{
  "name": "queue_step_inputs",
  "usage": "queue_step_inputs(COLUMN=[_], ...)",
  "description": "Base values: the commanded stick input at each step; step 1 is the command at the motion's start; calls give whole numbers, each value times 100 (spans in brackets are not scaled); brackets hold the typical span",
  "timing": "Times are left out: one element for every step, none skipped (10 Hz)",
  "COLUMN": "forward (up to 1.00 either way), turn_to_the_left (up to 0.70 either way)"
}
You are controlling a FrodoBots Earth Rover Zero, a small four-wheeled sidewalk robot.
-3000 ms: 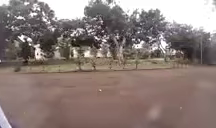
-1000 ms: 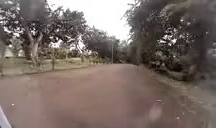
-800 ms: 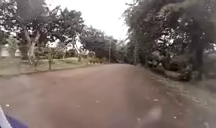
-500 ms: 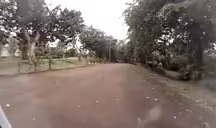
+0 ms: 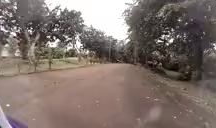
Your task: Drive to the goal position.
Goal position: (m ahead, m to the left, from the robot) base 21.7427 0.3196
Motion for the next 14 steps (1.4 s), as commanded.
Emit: queue_step_inputs(forward=[70, 70, 70, 70, 70, 70, 70, 70, 70, 70, 70, 70, 70, 70], turn_to_the_left=[0, 0, 0, 0, 0, 0, 0, 0, 0, 0, 0, 0, 0, -10])
